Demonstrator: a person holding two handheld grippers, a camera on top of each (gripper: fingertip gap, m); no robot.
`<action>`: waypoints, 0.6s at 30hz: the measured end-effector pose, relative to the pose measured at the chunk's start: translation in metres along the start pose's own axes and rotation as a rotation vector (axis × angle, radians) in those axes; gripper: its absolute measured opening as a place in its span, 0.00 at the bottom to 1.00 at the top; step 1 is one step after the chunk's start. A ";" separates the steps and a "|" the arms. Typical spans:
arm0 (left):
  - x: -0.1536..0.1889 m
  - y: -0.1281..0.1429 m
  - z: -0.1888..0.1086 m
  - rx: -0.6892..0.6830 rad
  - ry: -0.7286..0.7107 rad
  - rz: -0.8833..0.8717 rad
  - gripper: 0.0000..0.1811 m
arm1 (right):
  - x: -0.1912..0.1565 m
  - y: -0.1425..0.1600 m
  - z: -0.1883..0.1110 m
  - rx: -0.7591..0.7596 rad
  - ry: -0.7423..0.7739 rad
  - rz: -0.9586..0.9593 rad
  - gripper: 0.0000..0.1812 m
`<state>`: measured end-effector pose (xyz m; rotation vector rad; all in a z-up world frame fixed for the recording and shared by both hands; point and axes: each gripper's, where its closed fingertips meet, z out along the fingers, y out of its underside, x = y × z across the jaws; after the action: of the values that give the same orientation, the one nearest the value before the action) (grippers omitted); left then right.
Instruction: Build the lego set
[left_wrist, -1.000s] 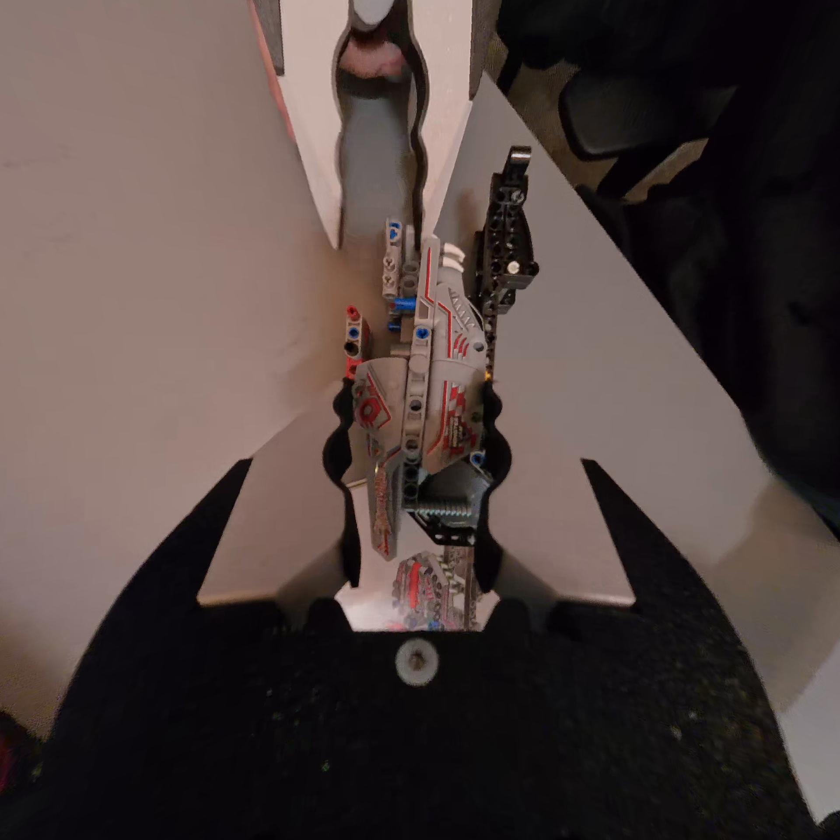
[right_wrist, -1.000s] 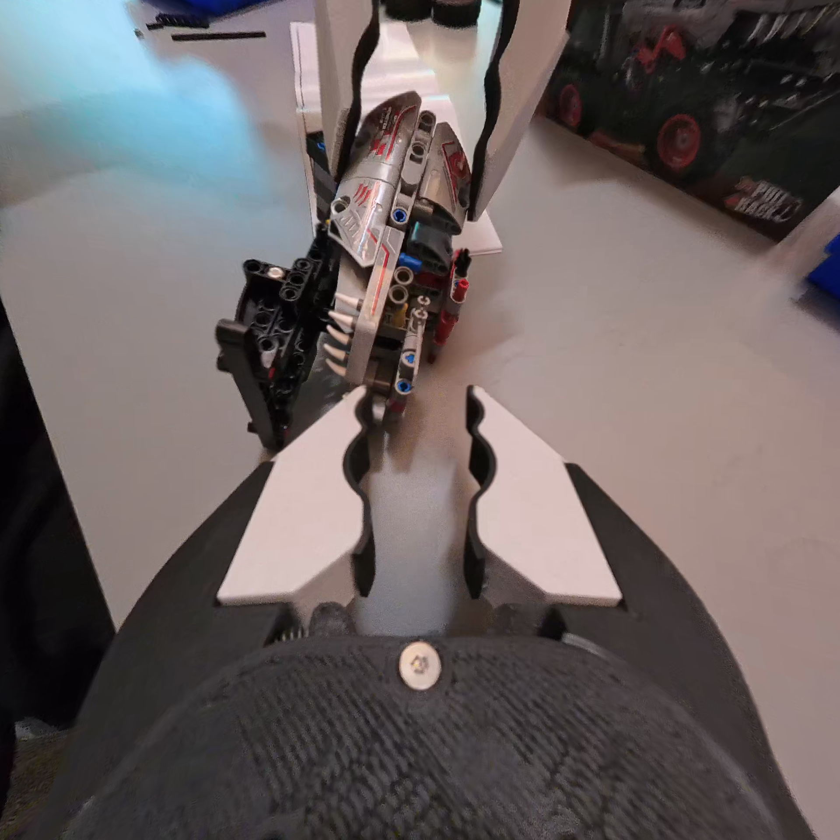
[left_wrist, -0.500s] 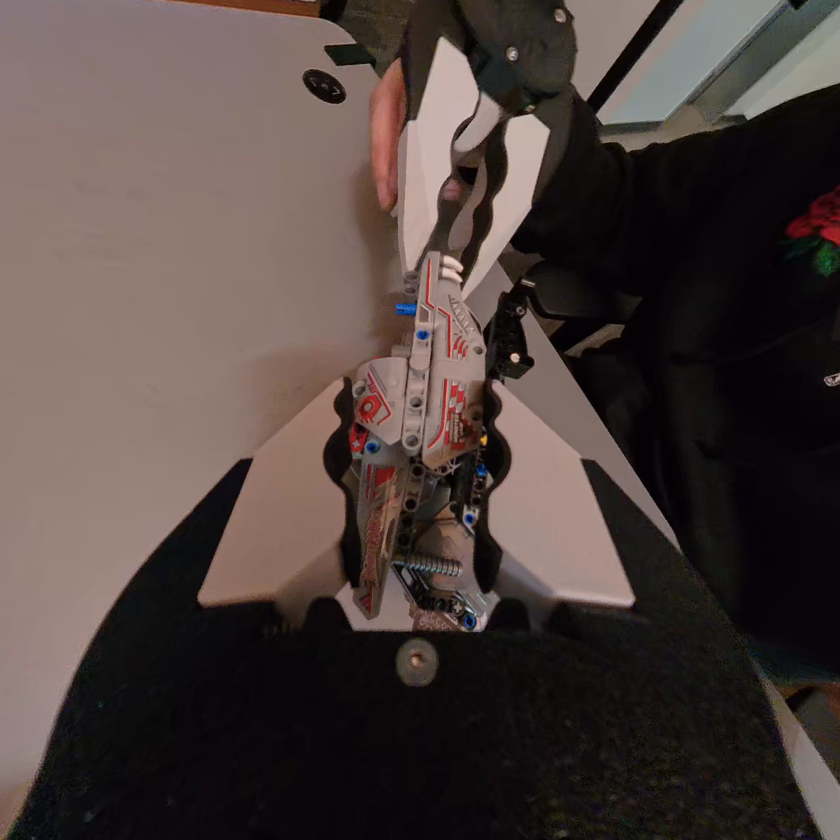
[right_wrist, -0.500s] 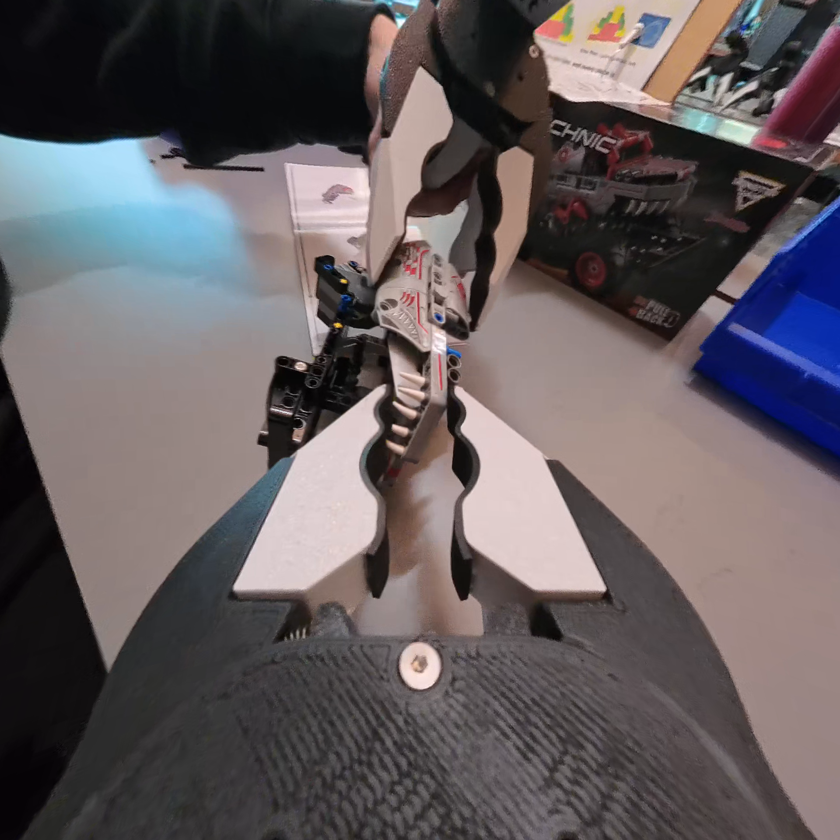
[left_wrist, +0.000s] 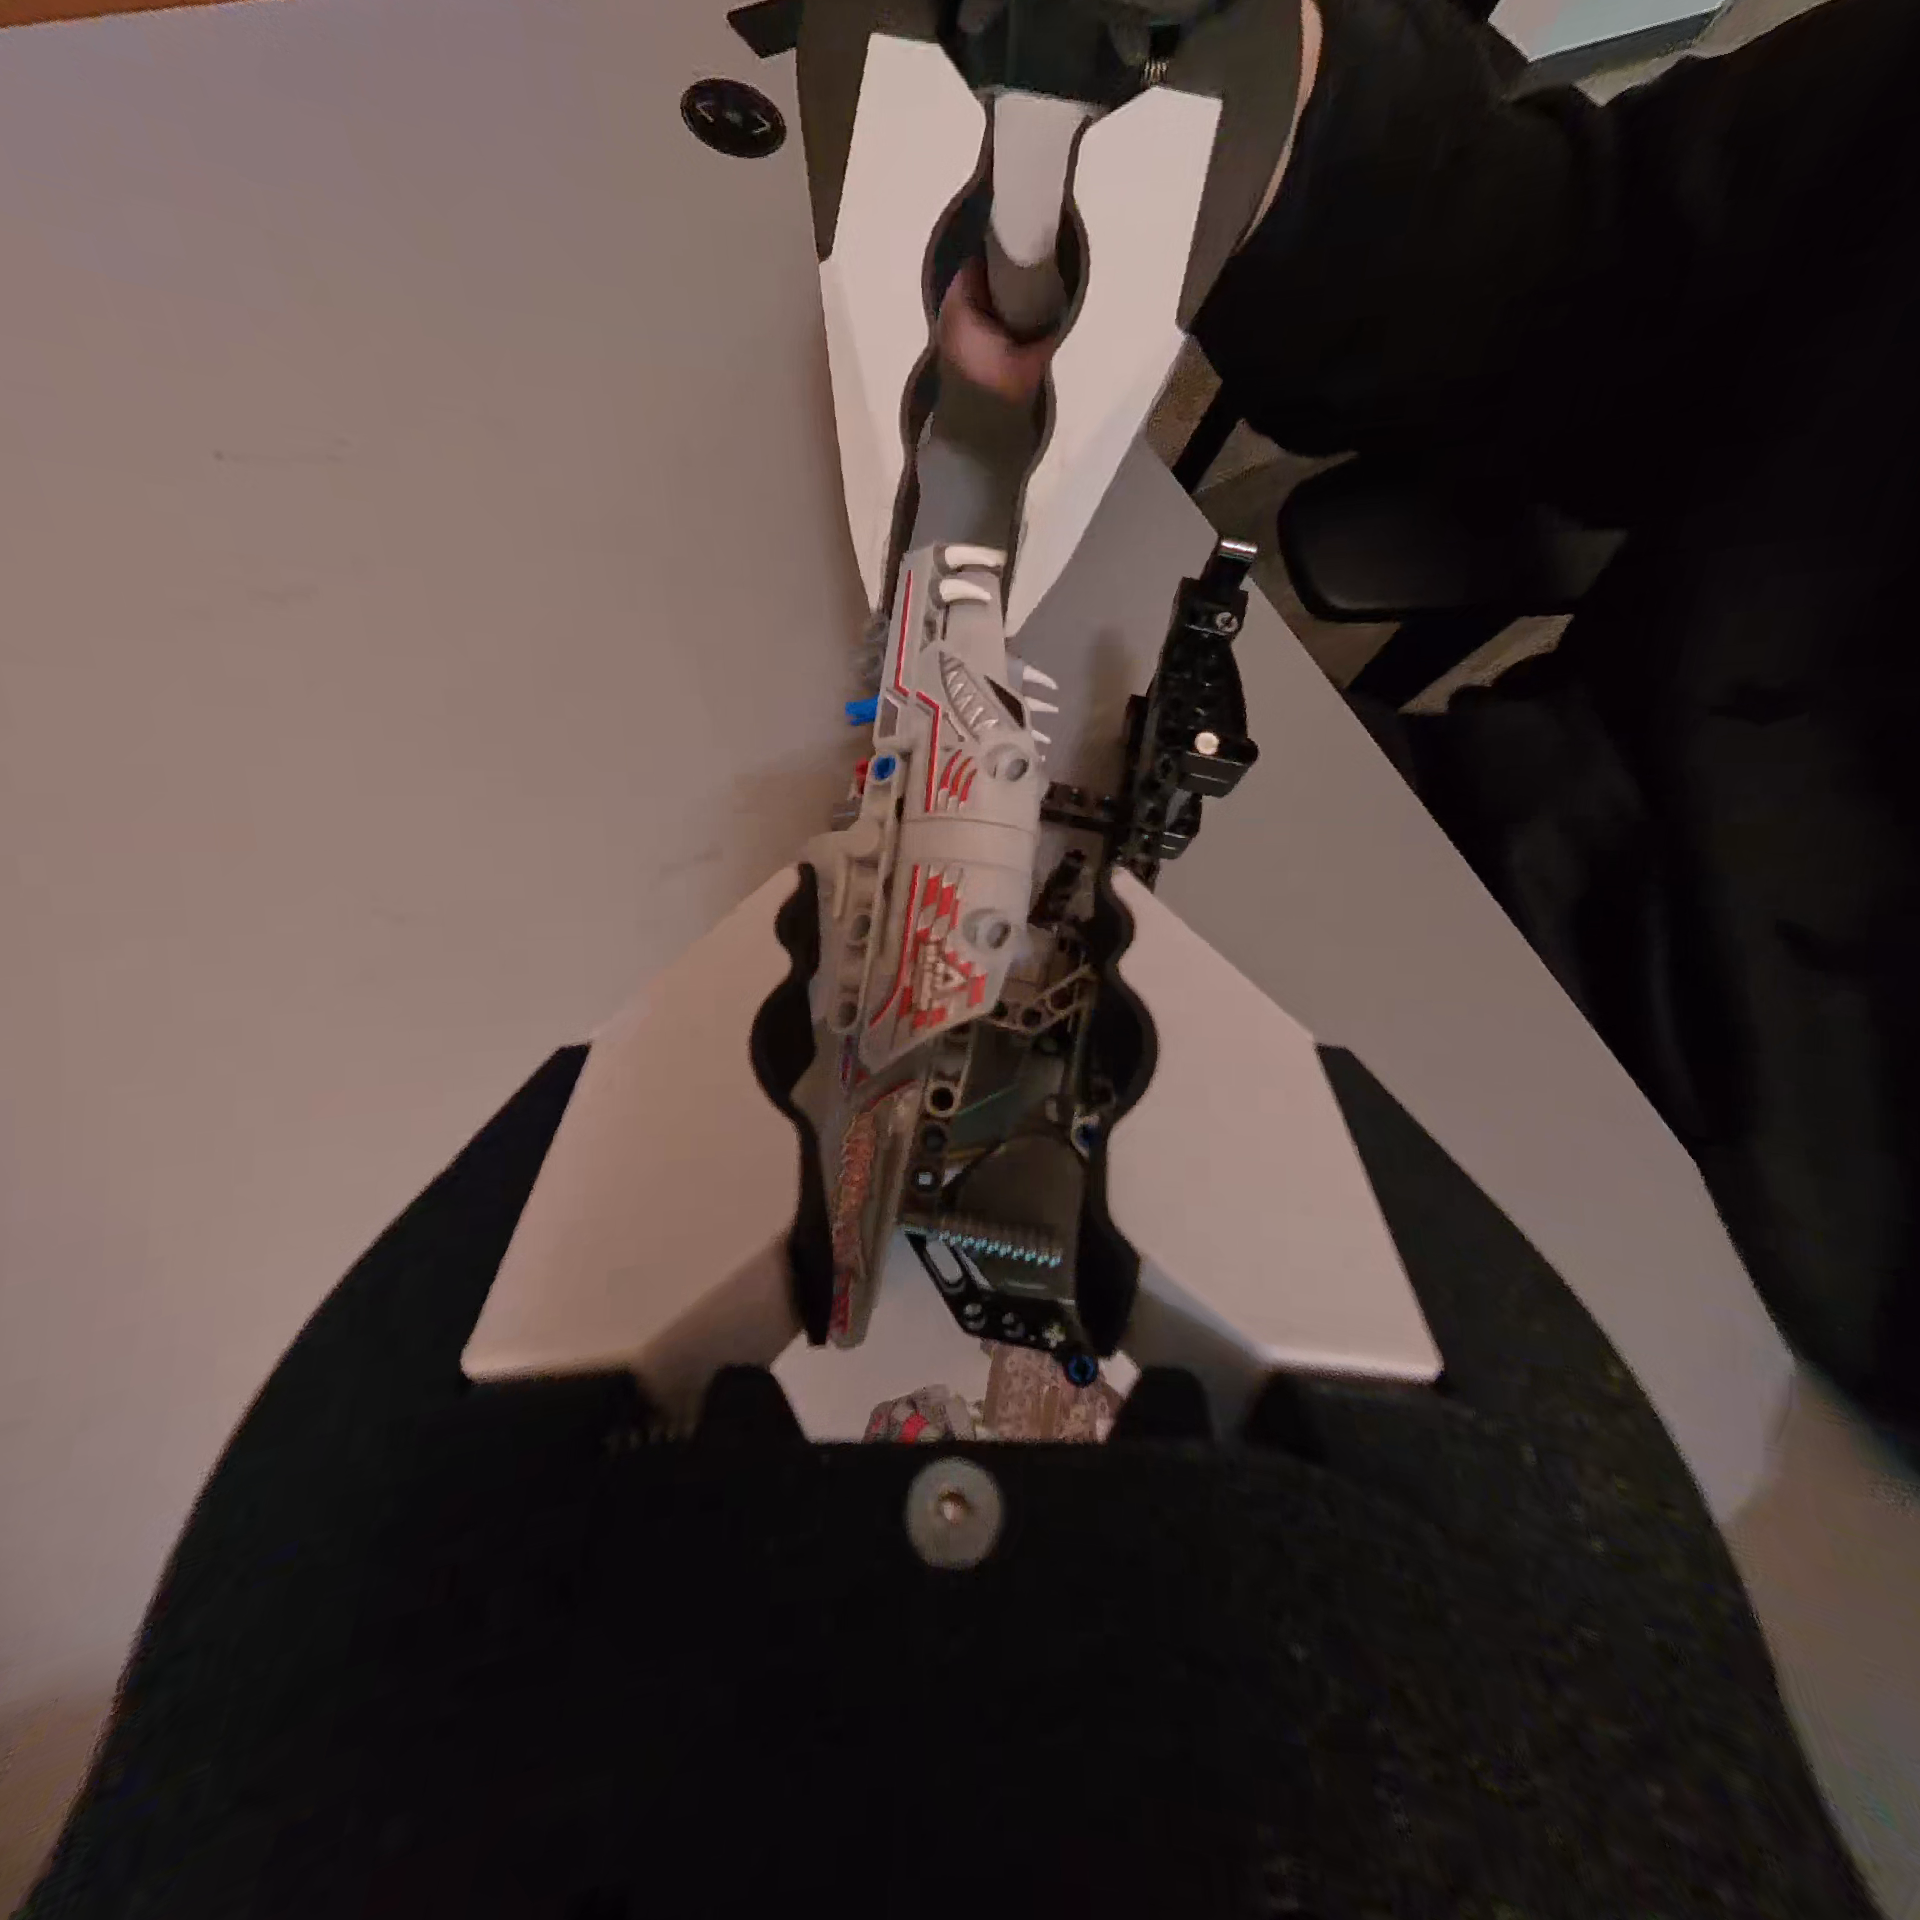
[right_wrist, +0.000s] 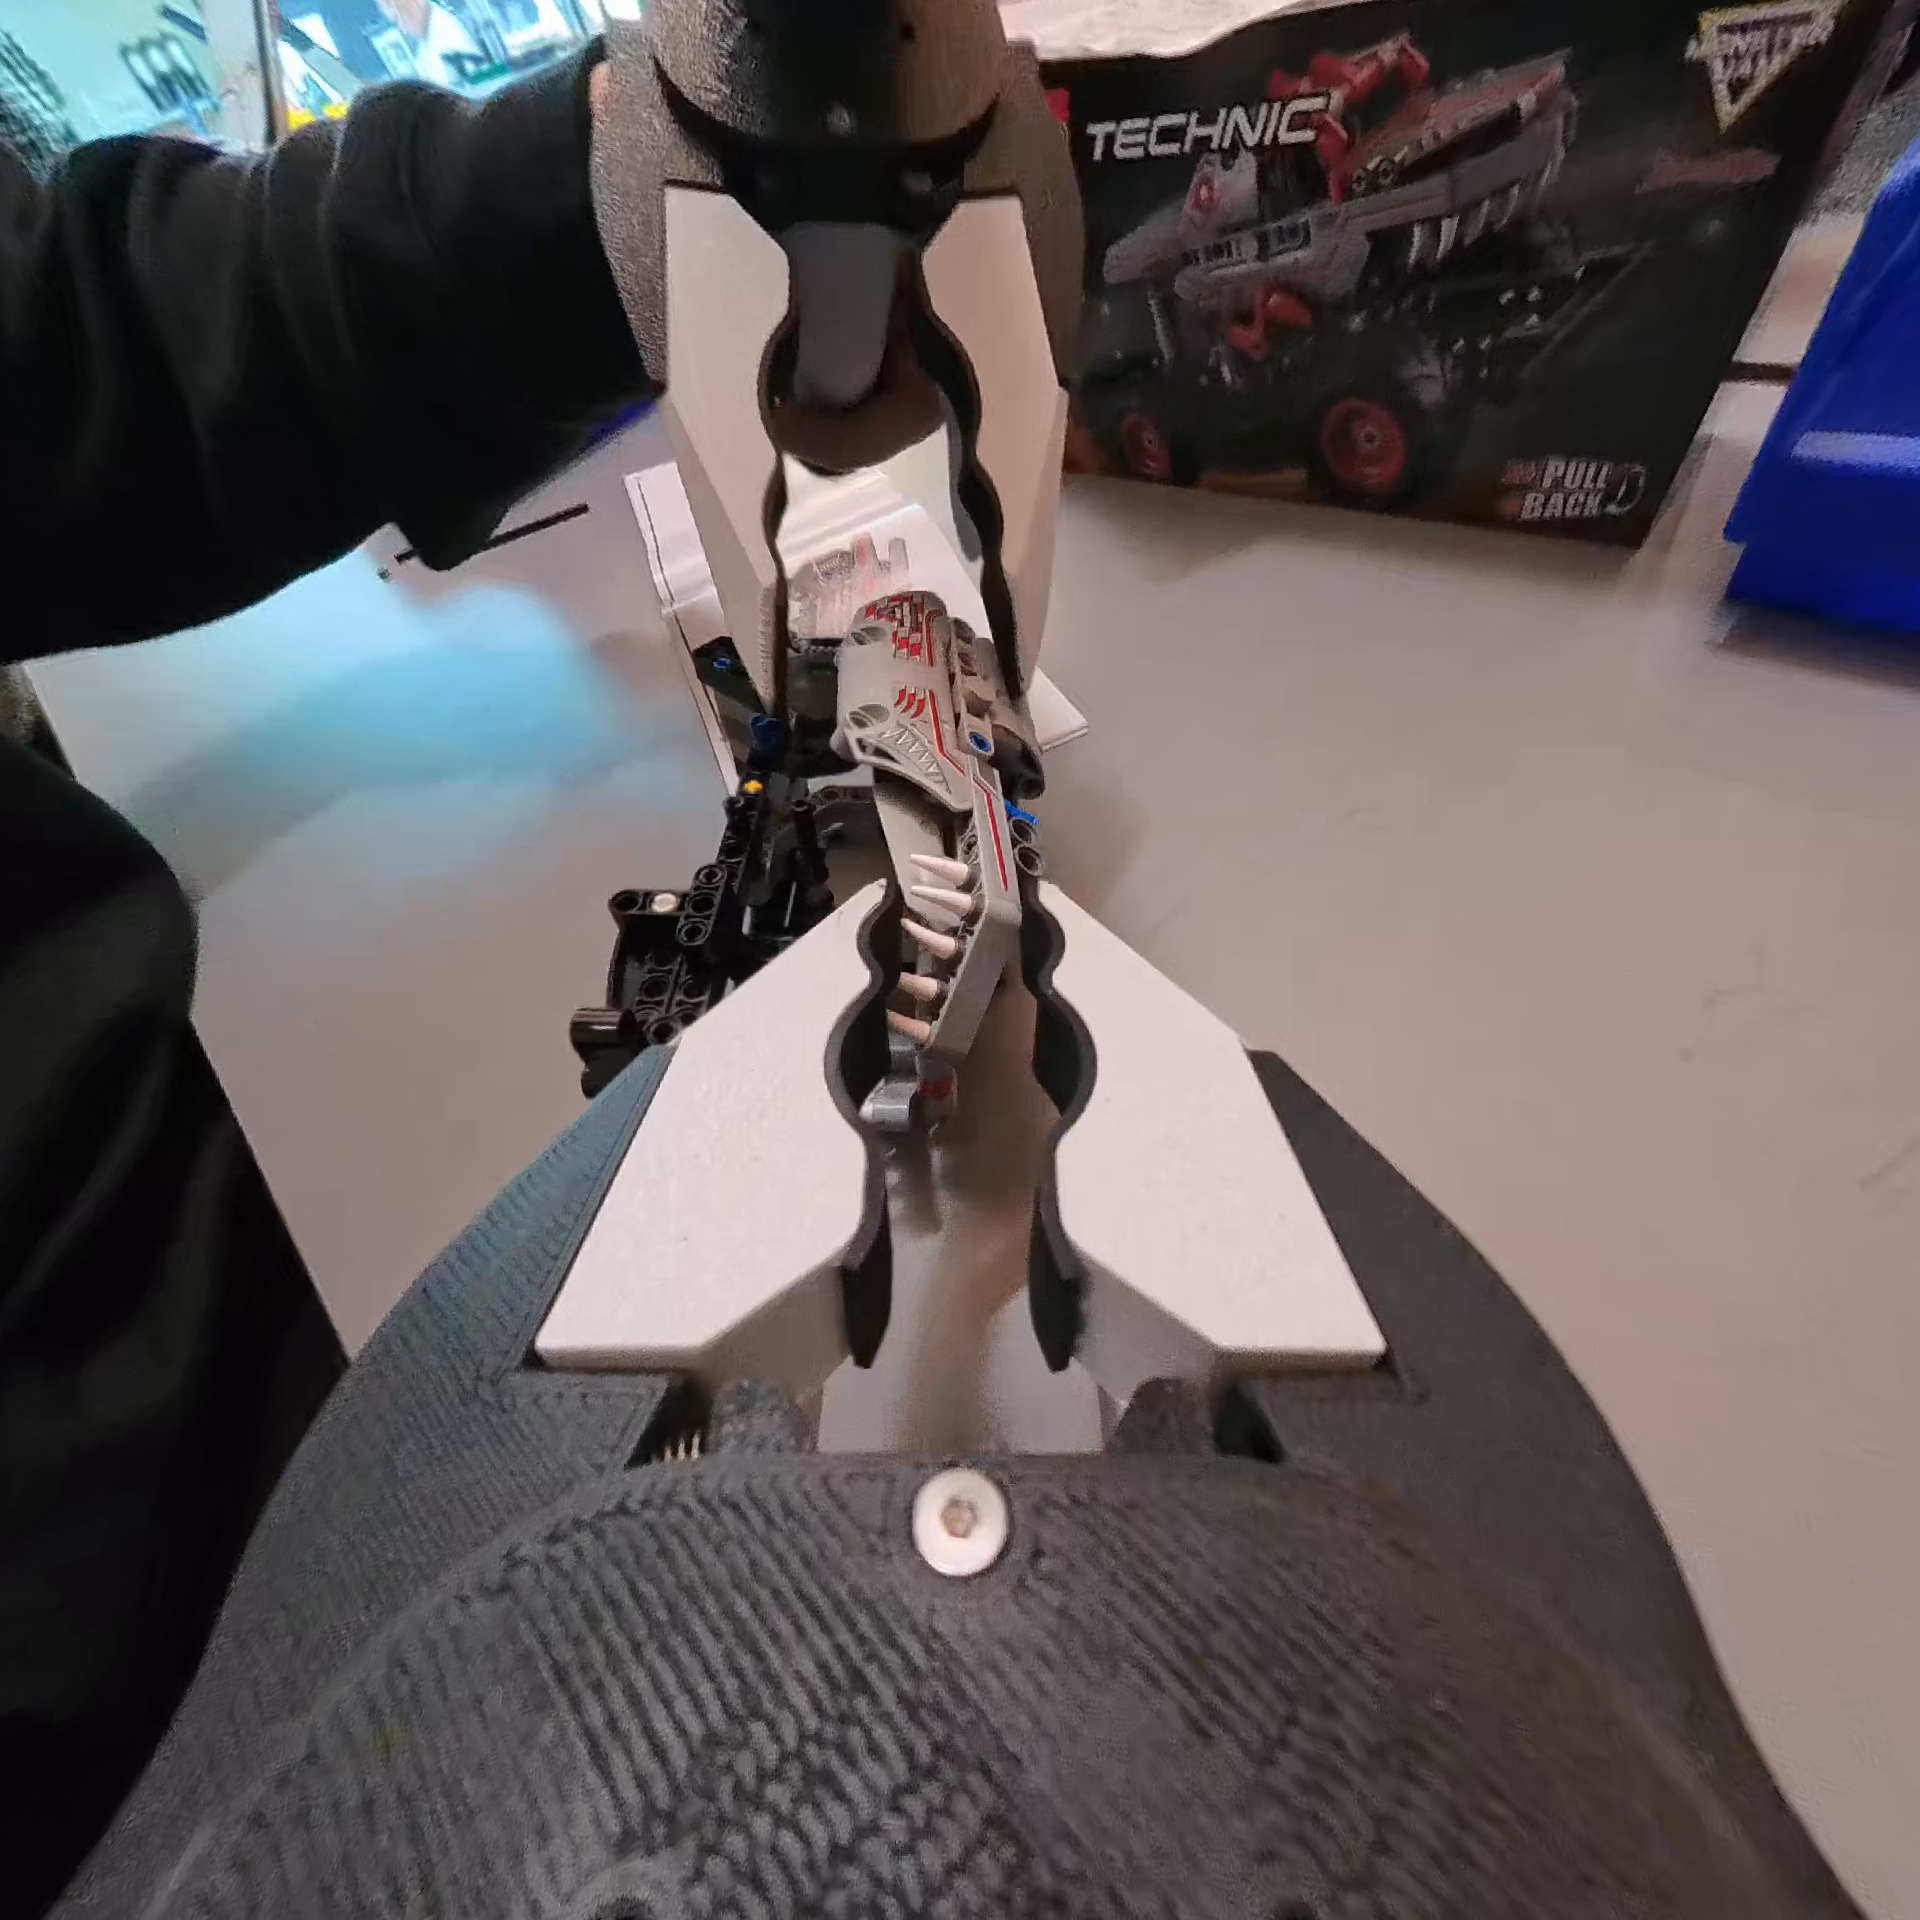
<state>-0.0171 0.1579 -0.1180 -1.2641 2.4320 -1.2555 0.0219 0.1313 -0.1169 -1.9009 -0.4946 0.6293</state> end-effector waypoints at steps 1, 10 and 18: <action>-0.001 -0.001 -0.002 0.004 -0.001 0.001 0.27 | 0.002 0.002 0.000 -0.012 0.005 0.023 0.11; -0.004 0.002 -0.006 -0.102 -0.231 0.243 0.24 | 0.001 -0.004 -0.008 0.043 -0.018 0.221 0.11; -0.011 0.003 -0.002 -0.192 -0.512 0.515 0.08 | -0.011 -0.010 -0.010 0.100 0.029 0.181 0.11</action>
<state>-0.0125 0.1682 -0.1211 -0.7781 2.2998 -0.5002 0.0194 0.1214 -0.1024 -1.8696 -0.2690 0.7301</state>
